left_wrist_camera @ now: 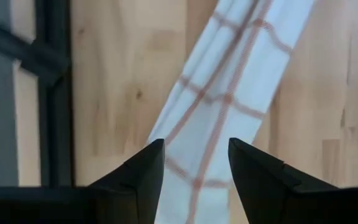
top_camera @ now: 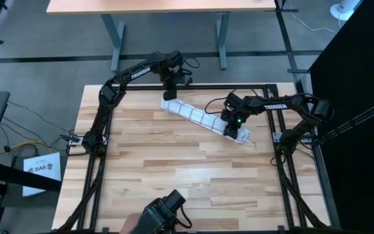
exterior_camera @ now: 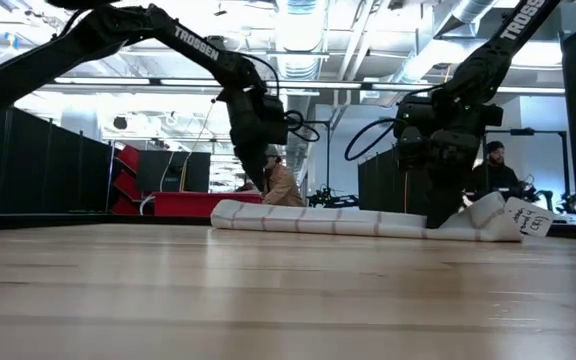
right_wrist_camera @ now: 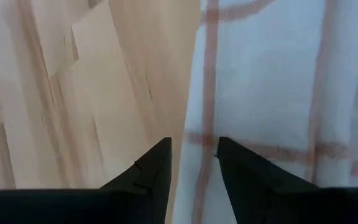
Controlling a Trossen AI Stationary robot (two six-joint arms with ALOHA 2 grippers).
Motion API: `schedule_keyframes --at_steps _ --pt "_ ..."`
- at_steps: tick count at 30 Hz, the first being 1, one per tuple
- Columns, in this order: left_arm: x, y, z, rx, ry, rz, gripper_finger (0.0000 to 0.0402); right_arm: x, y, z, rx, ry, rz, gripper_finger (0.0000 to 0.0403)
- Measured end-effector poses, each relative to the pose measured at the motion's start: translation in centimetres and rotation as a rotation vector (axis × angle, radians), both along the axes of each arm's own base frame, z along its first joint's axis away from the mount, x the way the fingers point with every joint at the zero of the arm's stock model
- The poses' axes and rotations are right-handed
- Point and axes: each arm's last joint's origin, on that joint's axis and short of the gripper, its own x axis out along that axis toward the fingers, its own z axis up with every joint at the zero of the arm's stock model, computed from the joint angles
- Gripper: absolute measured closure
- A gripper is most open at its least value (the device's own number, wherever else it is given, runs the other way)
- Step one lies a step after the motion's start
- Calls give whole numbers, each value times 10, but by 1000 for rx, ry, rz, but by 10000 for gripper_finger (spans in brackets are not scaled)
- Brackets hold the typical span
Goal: Roll towel
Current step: Roll the white checkered towel
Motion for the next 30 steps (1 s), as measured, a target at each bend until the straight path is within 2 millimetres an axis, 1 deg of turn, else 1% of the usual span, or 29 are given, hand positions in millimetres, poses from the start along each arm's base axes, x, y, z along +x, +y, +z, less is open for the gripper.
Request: schedule_keyframes --at_steps 2,5,6,7,10,12,13,15,17,20,22,27,30 --pt "2 -3 0 0 -1 -12 239 0 -1 3 10 17 -4 314" --pt "2 -2 0 -3 1 0 239 -3 -1 8 10 52 10 375" --pt "1 -1 0 -4 2 7 239 -4 -1 11 1 43 20 388" --pt "0 0 0 -5 2 14 239 -4 -1 16 -11 26 19 393" --pt "-1 2 0 -6 -3 40 240 -1 0 31 -27 -41 6 400" --pt "0 2 0 -24 -19 43 240 1 2 36 -31 -68 17 402" --pt "0 1 0 -43 -31 39 240 1 3 35 -23 -66 19 402" --pt "2 -1 -4 -73 -62 25 240 -2 4 23 12 -18 9 403" --pt "3 -6 -14 -97 -56 0 240 -5 3 11 57 41 -22 403" --pt "3 -12 -31 -119 -28 -27 240 -6 -1 5 66 59 -55 403" --pt "3 -10 -40 -107 -44 -11 240 -7 -4 4 60 55 -72 403" --pt "-5 -2 -64 -91 -51 48 240 -10 -9 4 45 73 -107 403" --pt "-13 -1 -79 -117 -41 91 240 -12 -8 2 47 78 -105 403"
